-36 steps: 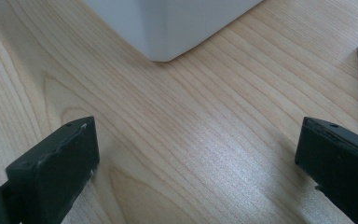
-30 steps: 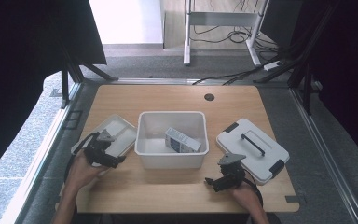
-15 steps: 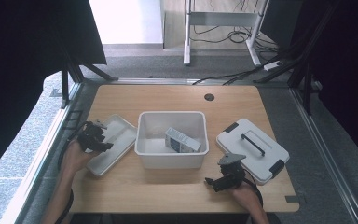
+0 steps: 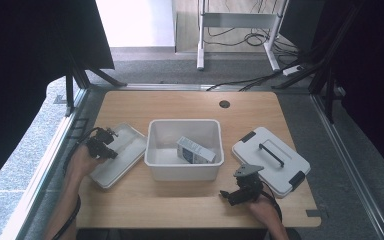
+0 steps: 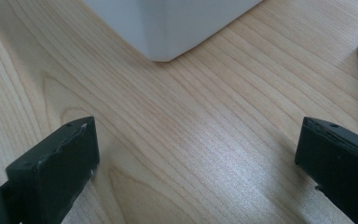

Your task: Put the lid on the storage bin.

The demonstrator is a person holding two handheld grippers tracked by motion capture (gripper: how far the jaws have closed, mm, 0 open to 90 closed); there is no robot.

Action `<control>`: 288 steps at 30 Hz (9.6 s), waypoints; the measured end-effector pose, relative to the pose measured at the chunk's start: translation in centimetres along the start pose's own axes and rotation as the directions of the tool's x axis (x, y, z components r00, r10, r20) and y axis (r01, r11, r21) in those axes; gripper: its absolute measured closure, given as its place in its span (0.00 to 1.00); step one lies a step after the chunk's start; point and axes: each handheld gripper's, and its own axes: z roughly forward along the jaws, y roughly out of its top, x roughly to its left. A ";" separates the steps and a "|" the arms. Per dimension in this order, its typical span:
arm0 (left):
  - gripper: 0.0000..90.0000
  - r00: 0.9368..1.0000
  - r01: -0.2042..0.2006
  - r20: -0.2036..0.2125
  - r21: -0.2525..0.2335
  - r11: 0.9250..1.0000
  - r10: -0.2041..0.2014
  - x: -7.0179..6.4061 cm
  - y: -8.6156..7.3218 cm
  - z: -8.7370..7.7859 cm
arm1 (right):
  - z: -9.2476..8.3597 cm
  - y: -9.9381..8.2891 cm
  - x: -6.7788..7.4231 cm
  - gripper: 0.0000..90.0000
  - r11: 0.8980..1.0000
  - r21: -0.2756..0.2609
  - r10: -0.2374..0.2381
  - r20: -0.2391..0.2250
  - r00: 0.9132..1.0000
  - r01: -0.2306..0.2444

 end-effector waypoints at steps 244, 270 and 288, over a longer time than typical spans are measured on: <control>0.00 0.986 -0.109 0.063 -0.439 0.892 0.152 -12.8 -6.9 2.8 | -8.9 26.0 -3.8 0.94 0.781 0.247 -0.505 -0.288 0.813 0.573; 0.01 0.987 -0.107 0.064 -0.441 0.891 0.150 -12.8 -7.0 2.7 | 0.9 28.9 2.3 0.92 0.732 0.220 -0.545 -0.379 0.748 0.645; 0.01 0.988 -0.102 0.061 -0.440 0.892 0.143 -12.9 -7.0 2.7 | -3.3 26.0 -1.4 0.24 0.880 0.139 -0.426 -0.193 0.884 0.454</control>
